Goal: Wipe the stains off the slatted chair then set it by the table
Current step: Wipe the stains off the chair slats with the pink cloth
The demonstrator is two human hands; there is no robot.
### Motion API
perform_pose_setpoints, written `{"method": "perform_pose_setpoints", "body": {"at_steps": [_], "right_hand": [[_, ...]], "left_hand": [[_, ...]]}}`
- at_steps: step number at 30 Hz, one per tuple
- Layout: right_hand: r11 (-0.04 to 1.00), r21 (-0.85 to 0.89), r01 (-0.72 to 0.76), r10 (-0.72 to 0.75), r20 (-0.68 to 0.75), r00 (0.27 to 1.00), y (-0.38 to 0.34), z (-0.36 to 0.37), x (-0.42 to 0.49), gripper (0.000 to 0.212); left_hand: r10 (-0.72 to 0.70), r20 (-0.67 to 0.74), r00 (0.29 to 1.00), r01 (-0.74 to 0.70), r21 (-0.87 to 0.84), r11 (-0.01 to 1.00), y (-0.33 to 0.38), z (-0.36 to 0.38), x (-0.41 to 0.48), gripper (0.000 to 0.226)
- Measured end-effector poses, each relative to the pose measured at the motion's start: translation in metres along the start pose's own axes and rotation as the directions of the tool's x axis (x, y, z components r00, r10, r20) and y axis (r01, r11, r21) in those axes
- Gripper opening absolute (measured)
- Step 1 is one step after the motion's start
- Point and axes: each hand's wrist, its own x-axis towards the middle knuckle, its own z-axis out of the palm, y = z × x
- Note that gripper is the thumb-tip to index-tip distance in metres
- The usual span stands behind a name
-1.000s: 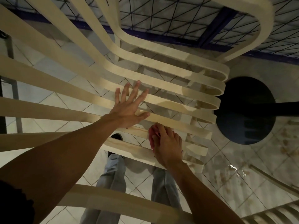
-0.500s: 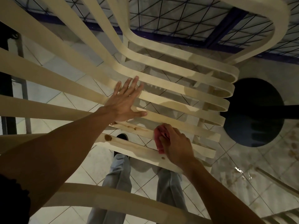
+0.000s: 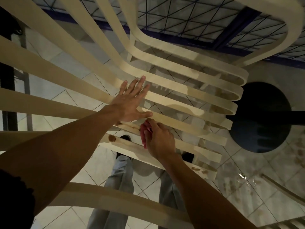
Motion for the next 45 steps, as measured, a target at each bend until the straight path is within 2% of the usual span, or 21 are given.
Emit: {"method": "perform_pose_setpoints", "body": {"at_steps": [7, 16, 19, 21, 24, 26, 29, 32, 36, 40, 45], "right_hand": [[1.0, -0.006, 0.016, -0.016, 0.014, 1.0, 0.021, -0.008, -0.007, 0.04], [0.998, -0.005, -0.063, 0.064, 0.033, 0.997, 0.105, -0.041, -0.037, 0.035], [0.983, 0.152, -0.108, 0.099, 0.064, 0.993, 0.137, -0.057, -0.053, 0.034], [0.946, 0.293, -0.141, 0.118, 0.095, 0.988, 0.158, -0.069, -0.065, 0.045], [0.928, 0.358, -0.104, 0.084, 0.071, 0.994, 0.187, -0.079, -0.073, 0.065], [0.928, 0.358, -0.105, 0.086, 0.066, 0.994, 0.192, -0.078, -0.074, 0.057], [0.944, 0.306, -0.123, 0.111, 0.057, 0.992, 0.185, -0.074, -0.072, 0.029], [0.945, 0.286, -0.161, 0.143, 0.083, 0.986, 0.172, -0.072, -0.068, 0.016], [0.978, 0.157, -0.14, 0.13, 0.075, 0.989, 0.153, -0.067, -0.059, 0.03], [0.995, 0.09, -0.051, 0.044, 0.08, 0.996, 0.125, -0.051, -0.04, 0.024], [0.994, 0.108, 0.022, -0.029, 0.059, 0.998, 0.086, -0.026, -0.019, 0.025]], "left_hand": [[-0.013, 0.02, 1.0, 0.013, 0.005, 1.0, -0.001, -0.004, -0.002, 0.11], [-0.025, 0.03, 0.999, 0.025, 0.019, 1.0, 0.0, -0.006, -0.003, 0.11], [-0.017, 0.028, 0.999, 0.016, 0.02, 1.0, 0.002, -0.006, -0.003, 0.11], [-0.025, 0.034, 0.999, 0.024, 0.02, 1.0, 0.003, -0.007, -0.003, 0.11], [-0.033, 0.042, 0.999, 0.033, 0.015, 0.999, 0.004, -0.008, -0.003, 0.111], [-0.036, 0.043, 0.998, 0.036, 0.01, 0.999, 0.005, -0.007, -0.003, 0.111], [-0.041, 0.035, 0.999, 0.041, 0.007, 0.999, 0.006, -0.006, -0.002, 0.112], [-0.044, 0.025, 0.999, 0.044, 0.006, 0.999, 0.006, -0.006, -0.002, 0.111], [-0.029, 0.024, 0.999, 0.029, -0.019, 0.999, 0.007, -0.011, -0.001, 0.107], [-0.025, 0.009, 1.0, 0.025, 0.032, 0.999, 0.001, -0.018, -0.003, 0.106], [-0.022, 0.038, 0.999, 0.019, 0.079, 0.997, -0.002, -0.022, -0.003, 0.103]]}}
